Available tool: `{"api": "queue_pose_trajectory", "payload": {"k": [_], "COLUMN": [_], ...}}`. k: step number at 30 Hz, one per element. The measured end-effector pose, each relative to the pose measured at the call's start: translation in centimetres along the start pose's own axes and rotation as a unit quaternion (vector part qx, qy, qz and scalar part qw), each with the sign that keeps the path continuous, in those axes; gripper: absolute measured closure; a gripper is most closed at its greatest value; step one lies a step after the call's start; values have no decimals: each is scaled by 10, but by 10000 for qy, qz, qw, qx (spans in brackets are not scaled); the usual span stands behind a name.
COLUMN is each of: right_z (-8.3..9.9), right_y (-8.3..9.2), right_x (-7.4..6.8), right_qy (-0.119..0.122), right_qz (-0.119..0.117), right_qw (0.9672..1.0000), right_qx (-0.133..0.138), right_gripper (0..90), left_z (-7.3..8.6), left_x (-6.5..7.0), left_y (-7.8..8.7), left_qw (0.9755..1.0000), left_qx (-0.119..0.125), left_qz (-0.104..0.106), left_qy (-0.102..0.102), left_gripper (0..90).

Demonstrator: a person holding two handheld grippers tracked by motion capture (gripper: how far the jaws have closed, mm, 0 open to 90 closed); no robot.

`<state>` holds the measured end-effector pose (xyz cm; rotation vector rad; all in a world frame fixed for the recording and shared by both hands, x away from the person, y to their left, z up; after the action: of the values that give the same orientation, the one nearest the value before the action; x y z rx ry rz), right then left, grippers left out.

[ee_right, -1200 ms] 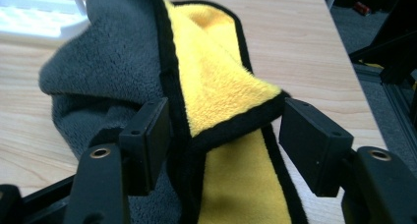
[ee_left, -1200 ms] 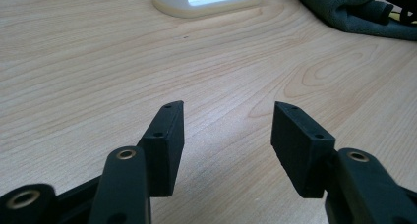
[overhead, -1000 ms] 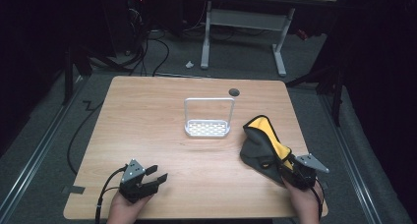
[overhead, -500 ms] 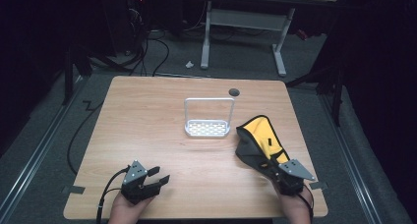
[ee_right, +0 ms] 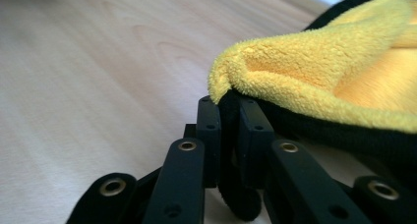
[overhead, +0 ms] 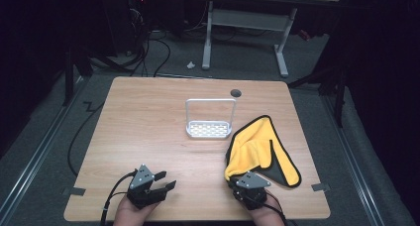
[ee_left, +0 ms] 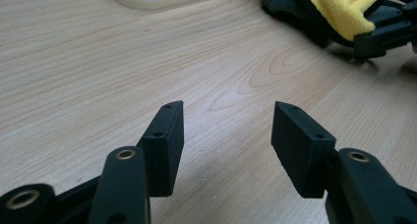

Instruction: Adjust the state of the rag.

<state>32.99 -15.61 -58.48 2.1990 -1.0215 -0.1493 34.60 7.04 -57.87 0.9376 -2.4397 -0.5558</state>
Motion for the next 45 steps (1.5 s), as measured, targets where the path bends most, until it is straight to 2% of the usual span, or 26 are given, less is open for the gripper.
{"api": "queue_pose_trajectory", "payload": {"k": [2, 5, 7, 11, 13, 14, 15, 16, 18, 19, 20, 21, 22, 23, 24, 26, 27, 29, 30, 31, 32, 35, 36, 38, 40, 45], "right_z": [-6, -11, -18, -18, -15, -14, -11, -11, -3, -3, 2, 7, 7, 15, 17, 20, 24, 26, 28, 30, 31, 33, 33, 35, 35, 36], "right_y": [6, 14, 31, 43, 55, 58, 61, 61, 69, 69, 73, 79, 79, 84, 85, 86, 87, 87, 87, 87, 87, 85, 85, 82, 80, 74], "right_x": [-8, -7, -2, 4, 19, 23, 30, 30, 49, 49, 58, 72, 72, 84, 88, 92, 99, 102, 103, 105, 106, 107, 107, 107, 107, 103], "right_qy": [-114, -142, -222, -248, -359, -399, -444, -444, -567, -567, -644, -829, -829, -1002, -1044, -1106, -1214, -1239, -1285, -1331, -1343, -1349, -1349, -1331, -1335, -1317], "right_qz": [-183, -136, 34, 198, 444, 524, 639, 639, 930, 930, 1055, 1222, 1222, 1346, 1385, 1423, 1462, 1494, 1494, 1486, 1480, 1482, 1482, 1455, 1446, 1430], "right_qw": [9996, 9994, 9983, 9974, 9958, 9951, 9942, 9942, 9915, 9915, 9898, 9863, 9863, 9831, 9821, 9809, 9791, 9784, 9779, 9775, 9774, 9776, 9776, 9786, 9788, 9798], "right_qx": [177, 293, 539, 644, 712, 734, 738, 738, 716, 716, 706, 736, 736, 735, 741, 731, 722, 705, 699, 691, 689, 646, 646, 590, 565, 459], "right_gripper": [668, 629, 605, 601, 602, 603, 606, 606, 609, 609, 610, 610, 610, 611, 612, 612, 613, 614, 615, 617, 620, 627, 627, 634, 636, 641], "left_z": [0, -2, -6, -11, -19, -19, -29, -29, -43, -43, -48, -58, -58, -63, -70, -73, -76, -77, -76, -74, -74, -74, -74, -73, -72, -52], "left_x": [4, 10, 21, 34, 48, 48, 62, 62, 90, 90, 101, 121, 121, 132, 145, 151, 159, 161, 159, 157, 154, 142, 142, 125, 119, 85], "left_y": [-3, -7, -15, -25, -37, -37, -48, -48, -70, -70, -77, -91, -91, -99, -111, -118, -132, -138, -144, -149, -150, -130, -130, -104, -95, -53], "left_qw": [10000, 9999, 9998, 9993, 9988, 9988, 9981, 9981, 9960, 9960, 9953, 9936, 9936, 9927, 9917, 9912, 9908, 9907, 9908, 9905, 9906, 9919, 9919, 9927, 9933, 9947], "left_qx": [-21, -14, -51, -137, -137, -137, -86, -86, -71, -71, -46, 9, 9, 35, 2, -19, -152, -272, -408, -565, -618, -403, -403, -273, -218, -215], "left_qz": [40, 106, 207, 295, 418, 418, 555, 555, 816, 816, 868, 953, 953, 987, 996, 985, 873, 775, 581, 473, 417, 370, 370, 316, 318, 257], "left_qy": [-14, 3, -55, -169, -213, -213, -235, -235, -354, -354, -430, -600, -600, -696, -813, -882, -1023, -1089, -1148, -1161, -1145, -1148, -1148, -1130, -1092, -969], "left_gripper": [462, 459, 451, 450, 440, 437, 435, 432, 412, 398, 398, 382, 373, 367, 366, 365, 365, 404, 404, 659, 769, 834, 835, 836, 836, 832]}}
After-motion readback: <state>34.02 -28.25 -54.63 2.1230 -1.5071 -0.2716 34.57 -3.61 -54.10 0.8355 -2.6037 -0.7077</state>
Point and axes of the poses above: each handheld gripper's, and its own axes: y roughly backward along the jaws, z roughly out of its underside, x roughly to its right, the point moved 10 cm from there along -y, roughly forward along the jaws, and after that the axes turned 7 degrees about y, right-handed, at the moved point
